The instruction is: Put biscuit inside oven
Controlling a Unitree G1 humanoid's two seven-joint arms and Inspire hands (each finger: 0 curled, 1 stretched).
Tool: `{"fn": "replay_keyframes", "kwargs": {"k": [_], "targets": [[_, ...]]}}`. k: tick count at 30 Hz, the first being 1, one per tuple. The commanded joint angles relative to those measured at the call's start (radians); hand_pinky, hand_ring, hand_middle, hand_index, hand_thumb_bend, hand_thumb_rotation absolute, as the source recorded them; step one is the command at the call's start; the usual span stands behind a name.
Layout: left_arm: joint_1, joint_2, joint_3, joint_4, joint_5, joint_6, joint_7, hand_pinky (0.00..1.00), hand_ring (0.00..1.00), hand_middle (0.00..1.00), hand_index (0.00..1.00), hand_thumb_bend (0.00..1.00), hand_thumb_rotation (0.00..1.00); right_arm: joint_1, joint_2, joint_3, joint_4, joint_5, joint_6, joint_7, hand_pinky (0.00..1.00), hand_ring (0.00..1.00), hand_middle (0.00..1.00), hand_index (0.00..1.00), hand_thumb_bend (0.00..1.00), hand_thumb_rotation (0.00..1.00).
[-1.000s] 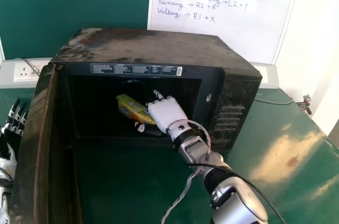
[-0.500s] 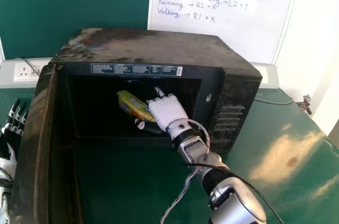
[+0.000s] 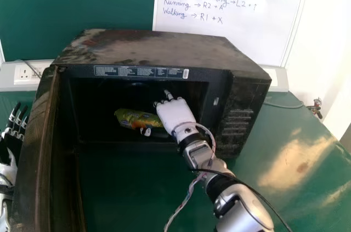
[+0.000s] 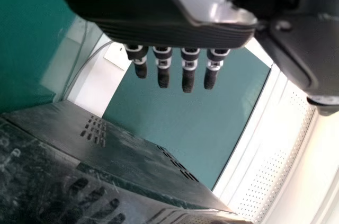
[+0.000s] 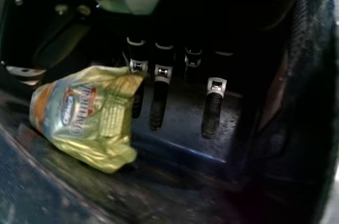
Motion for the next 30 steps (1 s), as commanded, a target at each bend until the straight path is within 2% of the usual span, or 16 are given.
{"fn": "replay_keyframes", "kwargs": {"k": [1, 7, 17, 25, 30], "targets": [[0.048, -0.048, -0.007, 0.045, -0.003, 0.002, 0.006, 0.08, 0.44, 0.63, 0.83, 0.15, 0.00, -0.028, 0.009, 0.008, -0.005, 0.000, 0.009, 0.015, 0.44, 0.60, 0.70, 0.73, 0.99, 0.75], [0.046, -0.045, -0.007, 0.052, -0.002, 0.001, 0.002, 0.20, 0.48, 0.65, 0.83, 0.17, 0.00, -0.027, 0.006, 0.011, -0.017, 0.005, 0.017, 0.033, 0.49, 0.67, 0.77, 0.78, 1.00, 0.83], [0.043, -0.047, -0.006, 0.053, -0.007, -0.001, -0.005, 0.09, 0.45, 0.64, 0.83, 0.14, 0.00, -0.007, -0.008, 0.013, -0.052, 0.005, 0.030, 0.044, 0.52, 0.71, 0.82, 0.85, 1.00, 0.91], [0.041, -0.045, -0.003, 0.059, -0.007, -0.001, -0.004, 0.10, 0.44, 0.64, 0.83, 0.14, 0.00, 0.043, -0.051, -0.012, -0.123, 0.033, -0.005, 0.031, 0.51, 0.70, 0.85, 0.88, 1.00, 0.92], [0.041, -0.042, -0.002, 0.061, -0.008, 0.002, -0.007, 0.09, 0.44, 0.64, 0.83, 0.13, 0.00, 0.103, -0.100, -0.036, -0.213, 0.055, -0.033, 0.026, 0.53, 0.75, 0.85, 0.89, 1.00, 0.95]]}}
